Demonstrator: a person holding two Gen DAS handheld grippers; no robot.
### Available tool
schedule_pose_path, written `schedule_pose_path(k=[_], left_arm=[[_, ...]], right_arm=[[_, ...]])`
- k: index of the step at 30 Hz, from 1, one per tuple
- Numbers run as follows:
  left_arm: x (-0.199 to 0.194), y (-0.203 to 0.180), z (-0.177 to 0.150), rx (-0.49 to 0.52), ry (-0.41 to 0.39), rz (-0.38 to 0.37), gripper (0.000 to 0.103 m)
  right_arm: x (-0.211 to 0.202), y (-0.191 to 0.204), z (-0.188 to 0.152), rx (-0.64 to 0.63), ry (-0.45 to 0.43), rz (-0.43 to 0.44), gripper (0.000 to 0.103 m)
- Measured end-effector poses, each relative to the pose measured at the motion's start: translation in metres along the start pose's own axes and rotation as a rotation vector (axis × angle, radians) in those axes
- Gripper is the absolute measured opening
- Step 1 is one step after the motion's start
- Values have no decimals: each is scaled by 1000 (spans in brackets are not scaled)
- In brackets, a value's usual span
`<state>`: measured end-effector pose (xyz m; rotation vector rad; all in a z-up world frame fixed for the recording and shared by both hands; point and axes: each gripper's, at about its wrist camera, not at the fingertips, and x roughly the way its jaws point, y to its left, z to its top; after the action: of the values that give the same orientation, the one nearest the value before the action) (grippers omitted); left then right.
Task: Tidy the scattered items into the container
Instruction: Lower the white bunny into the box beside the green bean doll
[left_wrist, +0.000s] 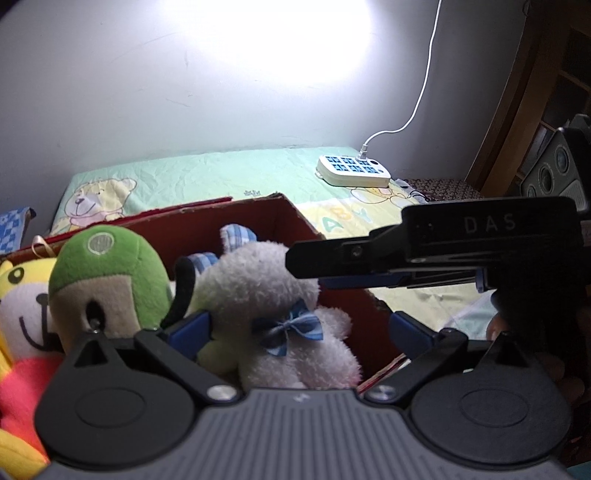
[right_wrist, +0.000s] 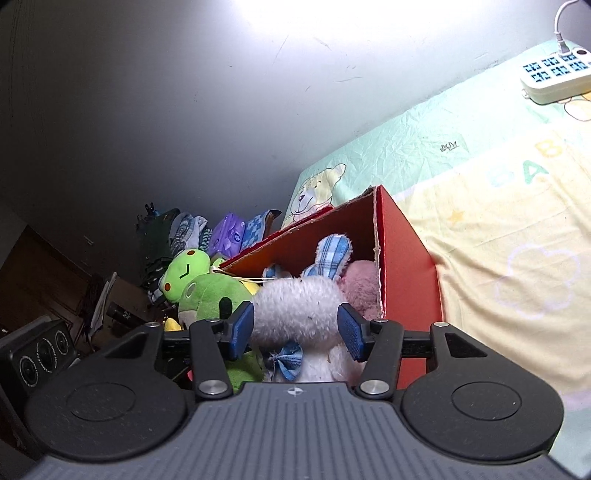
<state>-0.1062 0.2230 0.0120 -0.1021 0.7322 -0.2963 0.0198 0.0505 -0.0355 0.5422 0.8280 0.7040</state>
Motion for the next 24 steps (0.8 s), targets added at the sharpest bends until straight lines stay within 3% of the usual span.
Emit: schedule_pose_path(k=[3,11,16,24], left_arm=[[2,-2,-1,10,1,3,102],[4,-7,-1,25,9,23,102],[-1,-7,3,-3,23,27,102],[-30,-21,12,1,-3,107,102]], right_arm=[[7,6,-1,-32,26,-3,47],[22,2,-4,-13,64,-47,45],[15,5,-5,-12,51,-54,45],[-7,26,-10,-68,0,-120,45]])
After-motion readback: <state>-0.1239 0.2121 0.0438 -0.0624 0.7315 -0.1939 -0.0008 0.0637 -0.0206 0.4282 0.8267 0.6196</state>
